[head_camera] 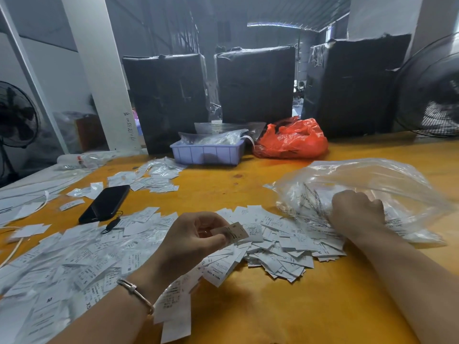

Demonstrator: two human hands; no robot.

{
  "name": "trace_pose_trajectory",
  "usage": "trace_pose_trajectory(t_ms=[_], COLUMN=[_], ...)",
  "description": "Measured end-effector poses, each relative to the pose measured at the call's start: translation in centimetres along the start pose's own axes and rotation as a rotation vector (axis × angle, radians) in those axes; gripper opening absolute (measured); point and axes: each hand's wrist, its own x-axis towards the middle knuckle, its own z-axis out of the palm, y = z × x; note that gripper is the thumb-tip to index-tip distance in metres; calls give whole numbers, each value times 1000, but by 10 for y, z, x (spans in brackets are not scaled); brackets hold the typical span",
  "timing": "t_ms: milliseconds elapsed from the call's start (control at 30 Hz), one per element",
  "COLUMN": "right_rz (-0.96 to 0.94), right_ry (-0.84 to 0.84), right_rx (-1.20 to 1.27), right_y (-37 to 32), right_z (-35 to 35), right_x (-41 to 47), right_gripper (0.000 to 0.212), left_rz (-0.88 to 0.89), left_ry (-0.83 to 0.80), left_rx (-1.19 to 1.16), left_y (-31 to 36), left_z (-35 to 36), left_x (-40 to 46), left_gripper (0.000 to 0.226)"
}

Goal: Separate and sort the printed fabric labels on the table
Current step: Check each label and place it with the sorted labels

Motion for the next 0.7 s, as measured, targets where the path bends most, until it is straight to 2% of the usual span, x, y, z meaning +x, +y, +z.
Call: trace_pose_trajectory(t_ms=[167,367,433,533,600,700], right_rz=[5,46,49,63,67,52], right_ry=[65,204,279,310,248,-29], right_rx=[21,261,390,739,952,1304], right_y=[6,6,6,2,-3,-16], right_z=[5,5,6,1,-4,-13], right_x=[7,8,8,5,2,-9], right_gripper=[17,17,15,12,12,11], left_rz=[-30,-25,-23,-16,-22,-36], left_ry=[-5,-14,-18,-15,-5,-26], left_rx=[3,-3,-5,-7,-24,-46], left_y=[-2,-3,-4,-5,-4,-5], left_z=[2,1,1,2,1,0], left_x=[0,0,0,1,1,2], left_gripper=[12,13,12,12,13,13])
